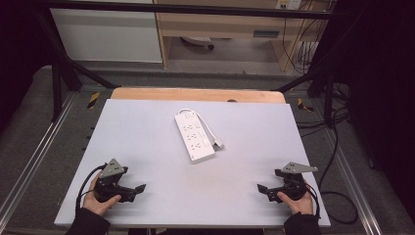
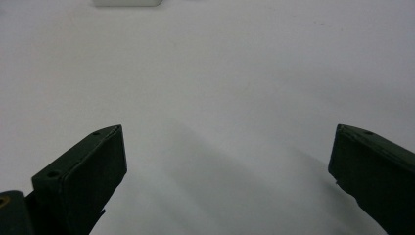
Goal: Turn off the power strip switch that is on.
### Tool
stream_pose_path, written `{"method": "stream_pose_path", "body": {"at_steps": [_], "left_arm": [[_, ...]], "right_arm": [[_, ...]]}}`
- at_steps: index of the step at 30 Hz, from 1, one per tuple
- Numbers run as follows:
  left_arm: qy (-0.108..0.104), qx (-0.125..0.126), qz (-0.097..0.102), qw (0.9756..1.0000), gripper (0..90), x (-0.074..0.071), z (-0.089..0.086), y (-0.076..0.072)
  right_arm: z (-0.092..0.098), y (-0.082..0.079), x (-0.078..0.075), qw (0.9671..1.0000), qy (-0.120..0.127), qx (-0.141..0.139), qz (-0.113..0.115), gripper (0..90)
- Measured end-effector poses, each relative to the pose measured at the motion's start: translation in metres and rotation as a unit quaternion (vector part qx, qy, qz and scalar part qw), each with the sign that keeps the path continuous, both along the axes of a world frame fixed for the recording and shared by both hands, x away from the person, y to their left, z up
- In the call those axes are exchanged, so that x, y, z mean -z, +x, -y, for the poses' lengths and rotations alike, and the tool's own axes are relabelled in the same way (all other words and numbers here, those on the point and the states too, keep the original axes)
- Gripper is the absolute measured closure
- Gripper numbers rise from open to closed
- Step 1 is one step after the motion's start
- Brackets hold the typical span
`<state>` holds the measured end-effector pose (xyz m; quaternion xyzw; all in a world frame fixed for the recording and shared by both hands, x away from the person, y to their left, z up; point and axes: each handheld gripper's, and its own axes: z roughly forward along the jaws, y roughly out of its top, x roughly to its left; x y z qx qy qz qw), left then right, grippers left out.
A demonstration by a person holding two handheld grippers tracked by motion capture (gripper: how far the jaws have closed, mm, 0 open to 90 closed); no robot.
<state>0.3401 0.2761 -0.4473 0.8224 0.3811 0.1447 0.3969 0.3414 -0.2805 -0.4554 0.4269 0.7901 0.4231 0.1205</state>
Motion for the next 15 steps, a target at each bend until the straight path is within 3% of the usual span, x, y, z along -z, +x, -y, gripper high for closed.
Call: {"method": "stream_pose_path", "body": {"at_steps": [15], "left_arm": [[0.003, -0.003, 0.004, 1.0, 2.7, -0.0008, 0.0016, -0.0008]], "right_arm": [[-0.0011, 0.0, 0.0007, 1.0, -0.008, 0.0, -0.002, 1.3]]}}
